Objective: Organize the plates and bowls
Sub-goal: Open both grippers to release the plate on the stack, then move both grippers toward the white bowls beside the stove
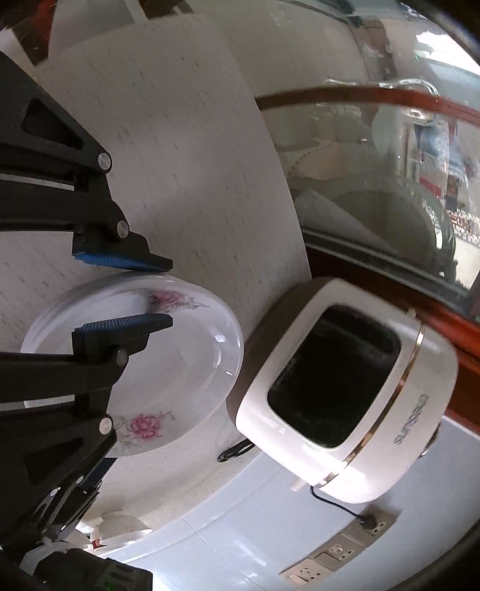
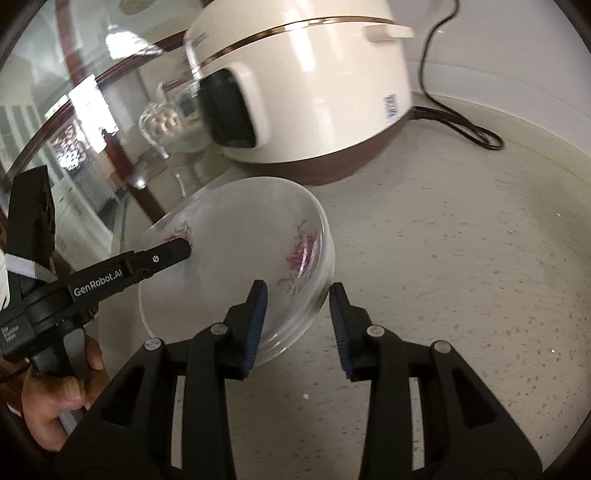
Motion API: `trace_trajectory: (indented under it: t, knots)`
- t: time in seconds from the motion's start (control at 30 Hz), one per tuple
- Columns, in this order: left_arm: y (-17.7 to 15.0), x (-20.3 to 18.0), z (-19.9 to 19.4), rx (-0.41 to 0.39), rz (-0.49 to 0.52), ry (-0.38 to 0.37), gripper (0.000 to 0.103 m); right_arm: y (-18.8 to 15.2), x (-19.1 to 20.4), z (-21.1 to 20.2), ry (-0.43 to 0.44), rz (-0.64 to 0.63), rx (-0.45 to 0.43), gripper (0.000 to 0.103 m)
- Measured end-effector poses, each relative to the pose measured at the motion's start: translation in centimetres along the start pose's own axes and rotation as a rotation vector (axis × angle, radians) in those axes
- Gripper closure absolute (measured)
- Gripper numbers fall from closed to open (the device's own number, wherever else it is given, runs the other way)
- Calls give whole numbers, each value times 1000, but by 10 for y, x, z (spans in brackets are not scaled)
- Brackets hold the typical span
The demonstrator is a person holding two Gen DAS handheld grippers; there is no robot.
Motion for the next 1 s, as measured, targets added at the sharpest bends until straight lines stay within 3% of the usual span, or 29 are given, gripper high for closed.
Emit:
trace_trajectory:
  t: [0.1,0.17,0.23,0.37,0.4,0.5,0.6,0.83,1.0]
  knots:
    - [3,-8,5,-22,-2,-11,77,5,-1,-7,-86,-20,-55,61]
    - [4,-8,-1,-62,-11,14,74,9,-2,-18,-169,-51,-112,47]
    - [4,-9,-10,-116,-32,26,62,13,-4,-29,-216,-59,-163,29]
    - [-2,-26,-31,-233,3,51,49,19,-12,-41,-277,-43,-210,21]
    - [-4,-35,-38,-265,29,50,41,20,-14,-43,-292,-36,-210,19]
    - [-8,-55,-52,-346,100,82,30,21,-28,-47,-404,-20,-223,13]
    - [-16,-79,-59,-377,188,92,20,23,-41,-55,-491,11,-247,12]
    - [-25,-96,-87,-501,260,100,16,22,-64,-64,-466,120,-255,10]
    - [-26,-101,-82,-467,237,-17,16,18,-79,-82,-472,200,-295,10]
Point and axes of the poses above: each gripper's, at about its wrist camera, not at the fingertips, and z roughly the way its jaws point, x to its left, y to its top, the point moved 7 cm from there along z, roughly the way its jaws point, and after that the axes turned 1 degree about x, right-handed, at the moved point
